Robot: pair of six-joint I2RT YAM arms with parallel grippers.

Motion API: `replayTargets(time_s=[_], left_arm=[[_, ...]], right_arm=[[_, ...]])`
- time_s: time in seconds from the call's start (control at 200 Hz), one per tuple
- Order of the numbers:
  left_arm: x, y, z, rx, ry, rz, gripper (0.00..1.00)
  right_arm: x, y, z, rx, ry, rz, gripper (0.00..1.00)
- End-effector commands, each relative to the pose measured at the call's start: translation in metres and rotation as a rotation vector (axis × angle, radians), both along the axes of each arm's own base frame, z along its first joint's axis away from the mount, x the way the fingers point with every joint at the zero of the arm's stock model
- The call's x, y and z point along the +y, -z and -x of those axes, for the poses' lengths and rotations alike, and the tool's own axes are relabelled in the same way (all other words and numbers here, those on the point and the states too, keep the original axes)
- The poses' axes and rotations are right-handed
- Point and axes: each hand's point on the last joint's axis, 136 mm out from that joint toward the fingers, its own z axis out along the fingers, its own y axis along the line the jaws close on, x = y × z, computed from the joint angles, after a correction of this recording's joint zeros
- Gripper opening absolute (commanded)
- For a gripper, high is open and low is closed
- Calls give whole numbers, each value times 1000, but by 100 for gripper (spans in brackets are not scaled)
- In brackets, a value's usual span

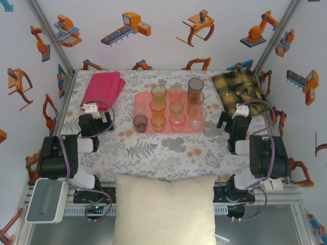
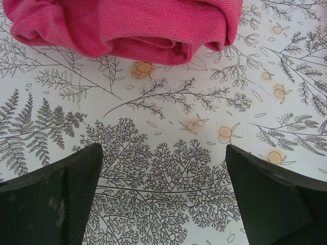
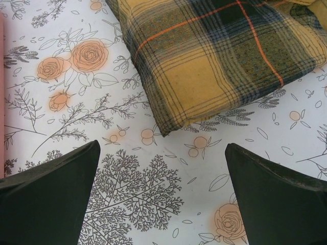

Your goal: Place the glasses into the tray

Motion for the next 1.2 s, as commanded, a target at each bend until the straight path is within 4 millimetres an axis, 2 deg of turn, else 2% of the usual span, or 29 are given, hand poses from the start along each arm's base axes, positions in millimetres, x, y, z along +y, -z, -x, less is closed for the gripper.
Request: replayTargets(time_s=[0.0, 1.192], left_arm=[[-1, -13, -8, -40, 7, -15, 97], [-1, -13, -8, -41, 7, -15, 97]], right_arm=[[12, -8, -11, -18, -91, 12, 99], [15, -7, -11, -9, -111, 15, 99]])
